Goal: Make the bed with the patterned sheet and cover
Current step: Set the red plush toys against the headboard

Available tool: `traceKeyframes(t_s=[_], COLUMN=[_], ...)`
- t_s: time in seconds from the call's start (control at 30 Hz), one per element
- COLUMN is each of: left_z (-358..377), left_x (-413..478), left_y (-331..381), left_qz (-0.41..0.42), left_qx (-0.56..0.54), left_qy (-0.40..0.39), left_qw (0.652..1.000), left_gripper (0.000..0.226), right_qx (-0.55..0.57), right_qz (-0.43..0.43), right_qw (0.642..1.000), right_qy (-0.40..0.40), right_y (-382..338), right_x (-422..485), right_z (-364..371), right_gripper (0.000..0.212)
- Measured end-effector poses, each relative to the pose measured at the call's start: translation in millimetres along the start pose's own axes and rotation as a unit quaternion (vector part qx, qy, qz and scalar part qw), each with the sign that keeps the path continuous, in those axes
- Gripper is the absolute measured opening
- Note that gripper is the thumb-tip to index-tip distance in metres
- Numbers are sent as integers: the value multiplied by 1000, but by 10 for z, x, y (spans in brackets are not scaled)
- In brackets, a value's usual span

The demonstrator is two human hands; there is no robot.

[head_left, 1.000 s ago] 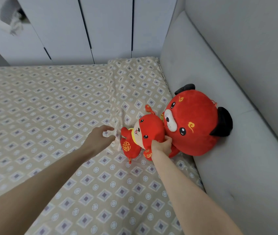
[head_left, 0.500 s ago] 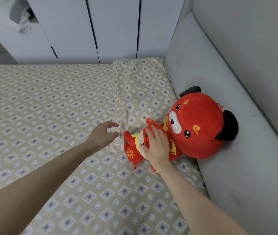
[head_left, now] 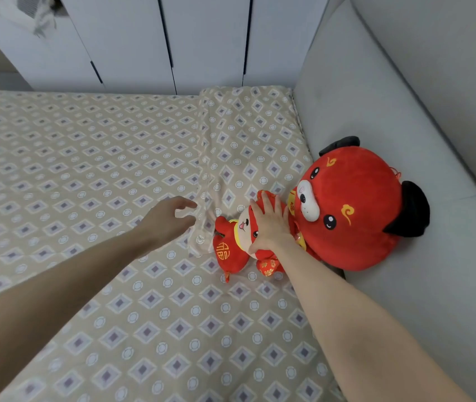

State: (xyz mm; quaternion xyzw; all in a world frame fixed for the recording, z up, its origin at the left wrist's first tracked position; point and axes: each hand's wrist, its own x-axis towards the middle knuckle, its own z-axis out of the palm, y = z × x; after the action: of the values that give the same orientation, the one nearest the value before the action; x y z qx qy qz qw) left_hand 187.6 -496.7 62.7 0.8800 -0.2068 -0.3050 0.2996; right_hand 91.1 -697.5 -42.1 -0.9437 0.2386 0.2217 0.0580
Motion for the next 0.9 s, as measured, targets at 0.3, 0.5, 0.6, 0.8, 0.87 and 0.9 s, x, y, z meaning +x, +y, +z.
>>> traceKeyframes(t_s=[0.3,0.5,0.6,0.8,0.87,0.9], left_z=[-61,-261,-470,-1060,-1200,-1286], left_x=[-239,-553,-852,-1870,-2220,-2435], left_y=[162,244,278,347,301,255], left_qz=[20,42,72,138,152,159], left_qx=[-23,-46,-70,-160,-185,-196], left_qy=[-13,-8,12,51,64,69], left_qw=[999,998,995,976,969,965], left_gripper=[39,38,36,31,32,32], right_qx=[1,55,175,366,418,436], right_qz=[-20,1,21,28,20,19], right_qw=[998,993,970,887,853,837], right_qy=[60,102,166,280,311,329], right_y=[-12,-40,-215,-762,-926,-1036], right_x=[-408,-838,-1232,-2474,-2863,-3086], right_z=[-206,-414,-669,-1310,-1490,-1558], right_gripper=[107,88,61,36,31,29])
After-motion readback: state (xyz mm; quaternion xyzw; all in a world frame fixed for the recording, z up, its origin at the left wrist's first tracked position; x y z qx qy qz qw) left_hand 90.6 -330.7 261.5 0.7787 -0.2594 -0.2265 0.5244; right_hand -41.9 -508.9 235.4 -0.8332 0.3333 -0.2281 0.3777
